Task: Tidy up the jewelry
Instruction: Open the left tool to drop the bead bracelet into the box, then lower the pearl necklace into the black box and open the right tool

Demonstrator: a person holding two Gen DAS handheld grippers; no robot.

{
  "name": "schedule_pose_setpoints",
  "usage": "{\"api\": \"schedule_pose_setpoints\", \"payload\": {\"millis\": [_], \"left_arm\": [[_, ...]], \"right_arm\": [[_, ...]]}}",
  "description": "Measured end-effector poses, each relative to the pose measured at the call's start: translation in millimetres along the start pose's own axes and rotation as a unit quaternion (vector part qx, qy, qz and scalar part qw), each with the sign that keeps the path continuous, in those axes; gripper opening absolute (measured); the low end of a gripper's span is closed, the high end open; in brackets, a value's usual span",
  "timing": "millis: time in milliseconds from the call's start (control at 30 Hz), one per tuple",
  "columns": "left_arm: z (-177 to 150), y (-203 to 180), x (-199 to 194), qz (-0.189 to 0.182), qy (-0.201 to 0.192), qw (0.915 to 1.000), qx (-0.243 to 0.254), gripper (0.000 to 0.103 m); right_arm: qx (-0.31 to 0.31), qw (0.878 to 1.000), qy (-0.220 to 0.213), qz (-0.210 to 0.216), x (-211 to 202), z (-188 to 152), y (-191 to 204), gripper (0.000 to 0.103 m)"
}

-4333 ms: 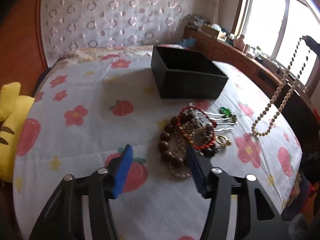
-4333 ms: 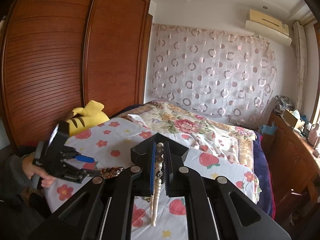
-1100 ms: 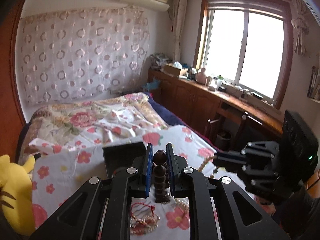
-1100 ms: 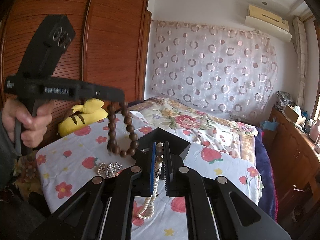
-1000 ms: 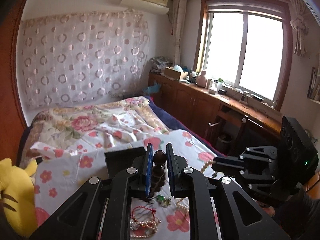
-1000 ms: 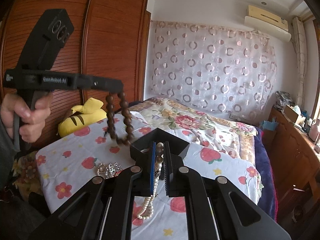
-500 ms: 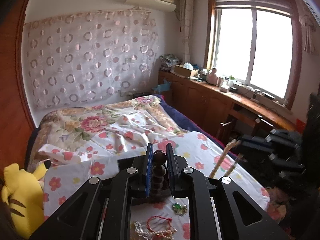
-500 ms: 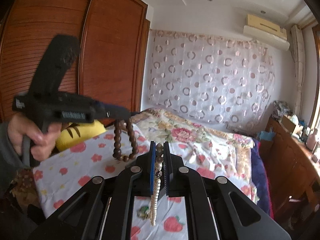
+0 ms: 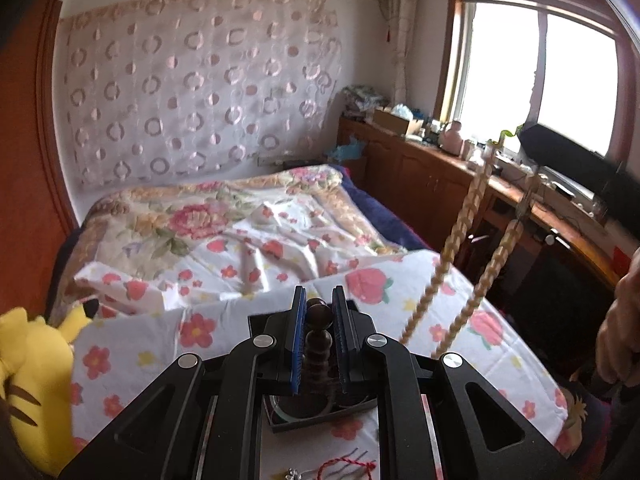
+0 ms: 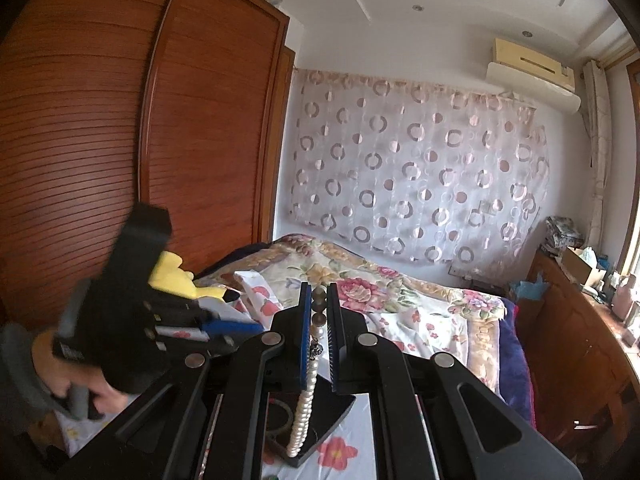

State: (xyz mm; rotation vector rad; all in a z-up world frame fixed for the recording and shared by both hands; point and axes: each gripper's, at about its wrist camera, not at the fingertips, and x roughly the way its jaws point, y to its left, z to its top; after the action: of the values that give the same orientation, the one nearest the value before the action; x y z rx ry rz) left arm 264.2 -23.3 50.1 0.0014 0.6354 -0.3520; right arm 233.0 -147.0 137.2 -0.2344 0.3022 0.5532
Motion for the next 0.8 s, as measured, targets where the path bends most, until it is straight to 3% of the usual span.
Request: {"api": "schedule_pose_setpoints", "payload": {"millis": [267,533,800], "left_arm": [[-33.4,18.4,30.9,0.013,0.038,0.9991,-0.016,0.012],[-52.5,29.1,12.6,0.03,0.024,0.9991,-0.021,0.034],[-83.2,35.5,-5.3,0.037,0.021,0.9989,-0.021,0.046]], "right_arm": [[0.009,0.999,0.045,0.002,35.6,-27.2,-0.4,0.009],[0.024,0.994,0.107,0.015,75.9,-70.4,7.6,0.009],[0.03,0.986,0.164,0.023,99.5,-106.8,22.8,0.009]]}}
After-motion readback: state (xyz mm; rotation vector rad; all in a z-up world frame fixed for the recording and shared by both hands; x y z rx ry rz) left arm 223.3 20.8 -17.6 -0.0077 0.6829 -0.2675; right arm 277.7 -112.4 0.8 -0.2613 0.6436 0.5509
